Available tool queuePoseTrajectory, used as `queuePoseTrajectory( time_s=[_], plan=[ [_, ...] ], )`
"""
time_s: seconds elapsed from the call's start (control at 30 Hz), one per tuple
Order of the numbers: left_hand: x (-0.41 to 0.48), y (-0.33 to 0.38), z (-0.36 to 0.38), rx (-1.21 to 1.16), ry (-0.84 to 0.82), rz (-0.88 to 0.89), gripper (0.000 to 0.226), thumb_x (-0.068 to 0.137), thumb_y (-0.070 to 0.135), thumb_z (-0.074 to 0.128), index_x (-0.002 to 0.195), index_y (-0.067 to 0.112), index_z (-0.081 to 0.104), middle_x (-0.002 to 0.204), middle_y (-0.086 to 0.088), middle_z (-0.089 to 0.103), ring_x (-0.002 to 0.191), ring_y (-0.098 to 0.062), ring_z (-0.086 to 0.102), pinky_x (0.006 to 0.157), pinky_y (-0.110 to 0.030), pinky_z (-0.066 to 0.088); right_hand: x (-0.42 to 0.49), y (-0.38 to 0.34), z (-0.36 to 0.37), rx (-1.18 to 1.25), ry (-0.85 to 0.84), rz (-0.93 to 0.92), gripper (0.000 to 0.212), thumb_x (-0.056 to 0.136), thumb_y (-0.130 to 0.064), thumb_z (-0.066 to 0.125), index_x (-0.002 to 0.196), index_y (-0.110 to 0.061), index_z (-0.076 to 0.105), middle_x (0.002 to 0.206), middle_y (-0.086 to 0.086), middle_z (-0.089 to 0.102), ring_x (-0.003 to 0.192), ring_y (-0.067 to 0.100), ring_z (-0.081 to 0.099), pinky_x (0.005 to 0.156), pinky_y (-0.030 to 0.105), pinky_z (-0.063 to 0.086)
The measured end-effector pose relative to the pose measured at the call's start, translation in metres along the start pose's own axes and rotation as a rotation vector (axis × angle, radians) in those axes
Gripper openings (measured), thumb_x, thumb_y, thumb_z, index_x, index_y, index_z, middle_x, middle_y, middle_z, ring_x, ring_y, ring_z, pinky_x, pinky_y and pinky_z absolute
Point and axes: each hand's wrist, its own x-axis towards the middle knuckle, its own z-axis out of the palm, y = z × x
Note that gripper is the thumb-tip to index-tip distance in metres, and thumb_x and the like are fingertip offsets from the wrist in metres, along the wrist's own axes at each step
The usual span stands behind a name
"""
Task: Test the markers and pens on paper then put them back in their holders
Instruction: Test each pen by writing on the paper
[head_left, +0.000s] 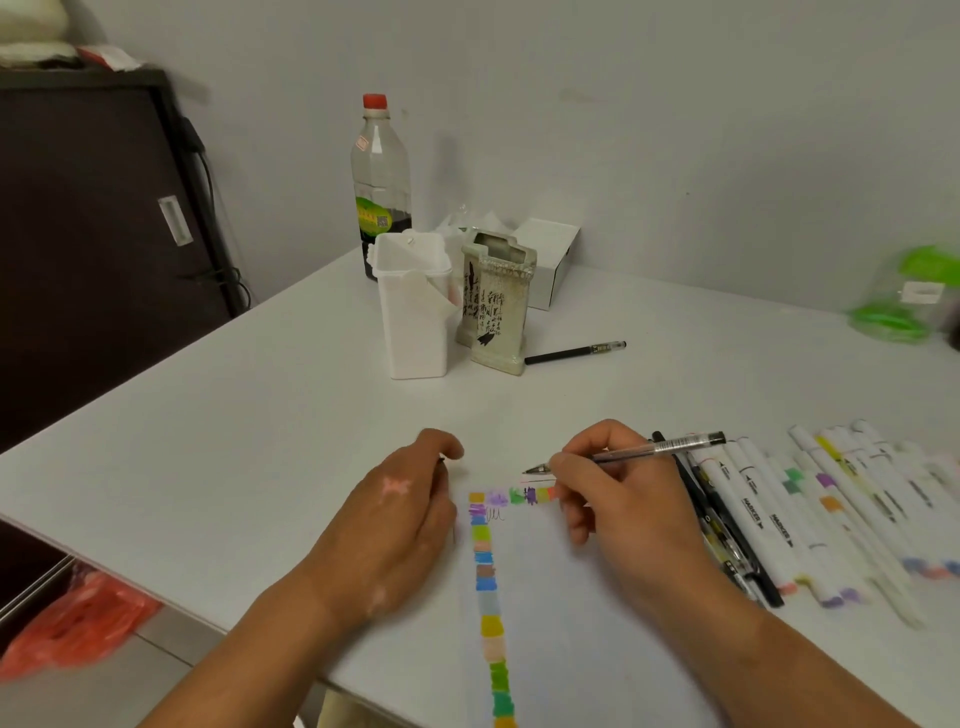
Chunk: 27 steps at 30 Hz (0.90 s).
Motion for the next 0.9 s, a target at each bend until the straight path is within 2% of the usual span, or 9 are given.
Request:
queuePoseTrajectory(
  time_s=[0.1,0.17,0.23,0.37,0.43,0.57,0.67,0.8,0.9],
  plan=[
    [-0.001,-0.002,-0.002,-0.053,0.048,-0.027,0.039,0.097,-0.001,0.041,0.121,0.03,0.044,0.099,0.017,0.06,0.091,-0.005,0.055,0.075,-0.01,0.041,0.001,-0.001,-0.004,0.038,0.005,-0.023,0.019,0.09,-0.009,0.073,0.074,-0.02,0.069,0.058,0.01,0.062,0.048,0.016,0.054,0.047,0.025,0.047],
    [-0.001,-0.002,-0.001,-0.084,0.08,-0.012,0.039,0.1,0.001,0.042,0.127,0.029,0.044,0.11,0.02,0.062,0.096,-0.003,0.058,0.079,-0.008,0.043,0.0,-0.002,-0.005,0.097,-0.004,-0.029,0.014,0.086,-0.01,0.075,0.075,-0.019,0.07,0.06,0.01,0.063,0.051,0.017,0.057,0.049,0.027,0.049],
    [-0.003,-0.001,0.0,-0.156,0.085,0.006,0.035,0.101,0.008,0.047,0.128,0.031,0.043,0.113,0.021,0.066,0.093,-0.009,0.066,0.08,-0.013,0.049,-0.001,-0.004,-0.005,0.187,-0.04,-0.017,0.005,0.079,-0.014,0.069,0.076,-0.017,0.071,0.065,0.011,0.066,0.054,0.019,0.06,0.05,0.028,0.05],
    [-0.006,0.002,-0.002,-0.358,0.068,-0.009,0.03,0.091,0.034,0.055,0.119,0.034,0.045,0.11,0.021,0.072,0.088,-0.012,0.074,0.078,-0.016,0.054,-0.004,-0.005,-0.005,0.224,-0.11,-0.027,0.006,0.078,-0.014,0.065,0.075,-0.017,0.069,0.066,0.013,0.067,0.056,0.021,0.061,0.051,0.028,0.05],
    [-0.006,0.003,-0.003,-0.383,0.059,-0.013,0.029,0.087,0.039,0.057,0.113,0.031,0.049,0.106,0.023,0.073,0.087,-0.01,0.074,0.077,-0.016,0.055,-0.006,-0.006,-0.004,0.195,-0.125,-0.05,0.004,0.079,-0.015,0.068,0.076,-0.016,0.07,0.066,0.012,0.067,0.056,0.021,0.061,0.051,0.029,0.05],
    [-0.007,0.005,-0.002,-0.339,0.052,0.046,0.019,0.089,0.036,0.06,0.102,0.022,0.056,0.097,0.022,0.075,0.073,-0.01,0.073,0.065,-0.015,0.054,-0.01,-0.008,-0.002,0.213,-0.151,-0.051,0.006,0.078,-0.014,0.067,0.078,-0.014,0.073,0.067,0.014,0.068,0.057,0.022,0.062,0.052,0.029,0.052],
    [-0.007,0.005,-0.002,-0.304,0.045,0.08,0.017,0.09,0.038,0.058,0.099,0.023,0.057,0.089,0.021,0.075,0.06,-0.011,0.068,0.056,-0.013,0.05,-0.011,-0.009,-0.002,0.215,-0.164,-0.04,0.008,0.078,-0.014,0.066,0.081,-0.01,0.073,0.07,0.016,0.069,0.058,0.023,0.062,0.052,0.03,0.053],
    [-0.007,0.004,-0.003,-0.268,0.071,0.142,0.015,0.09,0.038,0.061,0.099,0.027,0.063,0.09,0.016,0.076,0.058,-0.015,0.068,0.057,-0.015,0.051,-0.012,-0.007,0.0,0.16,-0.179,-0.034,0.007,0.083,-0.014,0.067,0.085,-0.013,0.074,0.073,0.014,0.072,0.061,0.022,0.065,0.056,0.032,0.055],
    [-0.008,0.004,-0.002,-0.22,0.086,0.172,0.014,0.088,0.04,0.063,0.1,0.033,0.069,0.079,0.015,0.073,0.059,-0.012,0.067,0.059,-0.015,0.051,-0.012,-0.005,0.001,0.113,-0.212,-0.028,0.008,0.082,-0.019,0.068,0.086,-0.02,0.075,0.076,0.012,0.074,0.064,0.021,0.067,0.059,0.03,0.055]
  ],
)
